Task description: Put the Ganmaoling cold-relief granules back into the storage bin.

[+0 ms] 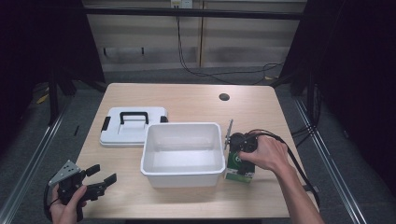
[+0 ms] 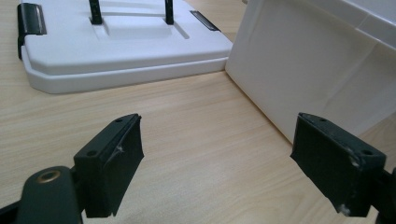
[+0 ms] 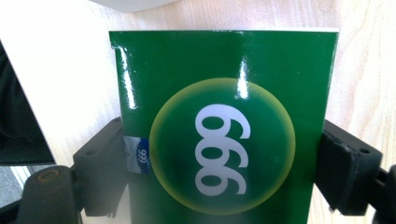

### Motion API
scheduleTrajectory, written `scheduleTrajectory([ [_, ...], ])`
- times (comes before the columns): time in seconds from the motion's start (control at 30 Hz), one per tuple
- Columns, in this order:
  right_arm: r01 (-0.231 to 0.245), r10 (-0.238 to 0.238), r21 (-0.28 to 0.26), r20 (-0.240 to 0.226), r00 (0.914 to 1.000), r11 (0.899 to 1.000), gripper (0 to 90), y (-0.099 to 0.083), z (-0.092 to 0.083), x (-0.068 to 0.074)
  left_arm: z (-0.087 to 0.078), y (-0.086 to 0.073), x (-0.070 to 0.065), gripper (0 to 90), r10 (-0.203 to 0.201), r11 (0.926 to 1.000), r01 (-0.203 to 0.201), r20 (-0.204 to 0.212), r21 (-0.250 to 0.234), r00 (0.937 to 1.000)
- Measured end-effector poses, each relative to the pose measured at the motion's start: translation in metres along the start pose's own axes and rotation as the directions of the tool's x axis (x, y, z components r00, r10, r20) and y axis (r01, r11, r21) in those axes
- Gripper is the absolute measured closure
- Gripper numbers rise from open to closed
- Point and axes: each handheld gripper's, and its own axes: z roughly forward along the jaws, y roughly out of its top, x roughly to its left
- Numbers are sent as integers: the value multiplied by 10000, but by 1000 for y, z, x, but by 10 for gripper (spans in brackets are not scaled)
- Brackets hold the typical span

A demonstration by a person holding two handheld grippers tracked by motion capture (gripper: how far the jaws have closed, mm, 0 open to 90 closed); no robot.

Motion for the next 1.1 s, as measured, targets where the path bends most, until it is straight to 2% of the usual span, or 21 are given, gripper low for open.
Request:
scheduleTrajectory([
  [0.3,29,-31,-101,-170,9999,9999,158,-5,-9,0,0,0,0,161,32,10000,-32,-9,-9,10000],
  [0.37,-12,9,-177,-150,9999,9998,158,-7,-12,0,1,0,-1,161,-62,10000,62,-16,-51,10000],
  [0.57,-100,95,-602,-95,9999,9981,159,-14,-22,4,0,0,0,161,40,10000,-40,-4,-6,10000],
  [0.67,-221,212,-717,-131,9997,9972,160,-17,-26,7,1,0,-1,161,-52,10000,52,-22,-50,10000],
  [0.77,-130,115,-1019,-153,9998,9947,160,-18,-30,10,1,0,0,161,-9,10000,9,-6,-13,10000],
  [0.9,-167,170,-635,33,9999,9978,160,-19,-35,11,0,0,-1,161,56,10000,-56,-11,0,10000],
  [0.93,-22,25,-620,50,10000,9981,160,-18,-36,10,1,0,-1,161,-20,10000,20,6,-16,10000],
  [1.1,-57,64,-609,109,9999,9981,161,-15,-48,11,1,0,-1,161,-27,10000,27,8,-16,10000],
])
